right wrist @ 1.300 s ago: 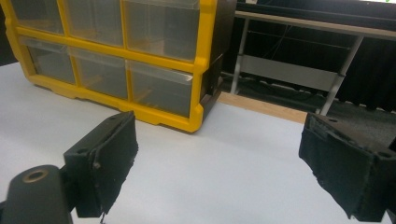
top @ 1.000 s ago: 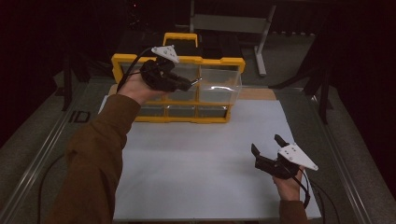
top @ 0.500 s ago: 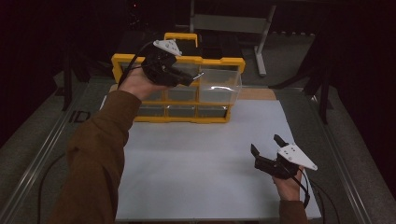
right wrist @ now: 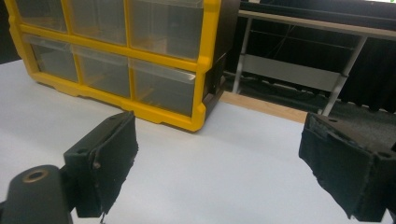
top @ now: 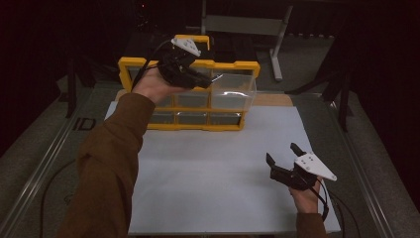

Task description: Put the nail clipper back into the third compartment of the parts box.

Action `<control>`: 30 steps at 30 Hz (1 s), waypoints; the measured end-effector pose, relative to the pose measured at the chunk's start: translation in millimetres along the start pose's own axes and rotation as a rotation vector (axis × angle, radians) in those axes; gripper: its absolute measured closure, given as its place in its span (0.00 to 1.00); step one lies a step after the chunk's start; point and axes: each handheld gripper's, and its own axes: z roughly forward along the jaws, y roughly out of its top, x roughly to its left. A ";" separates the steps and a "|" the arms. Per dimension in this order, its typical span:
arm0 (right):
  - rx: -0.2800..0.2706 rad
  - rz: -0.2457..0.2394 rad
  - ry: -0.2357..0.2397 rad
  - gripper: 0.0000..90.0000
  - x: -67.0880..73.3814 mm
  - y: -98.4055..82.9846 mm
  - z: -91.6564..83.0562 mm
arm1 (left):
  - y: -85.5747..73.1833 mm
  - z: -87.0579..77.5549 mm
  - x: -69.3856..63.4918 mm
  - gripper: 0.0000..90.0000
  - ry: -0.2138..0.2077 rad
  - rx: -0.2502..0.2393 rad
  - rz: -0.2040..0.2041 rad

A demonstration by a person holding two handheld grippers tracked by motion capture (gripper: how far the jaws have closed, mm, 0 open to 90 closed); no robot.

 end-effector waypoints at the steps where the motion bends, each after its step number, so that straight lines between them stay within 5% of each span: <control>1: 0.003 -0.001 0.001 0.12 0.4 -0.1 0.3 | 1.1 0.7 -0.4 0.89 0.006 -0.004 -0.004; 30: 0.009 -0.004 0.006 0.12 1.9 -0.6 1.8 | 18.1 18.8 -2.3 0.89 -0.021 0.022 -0.020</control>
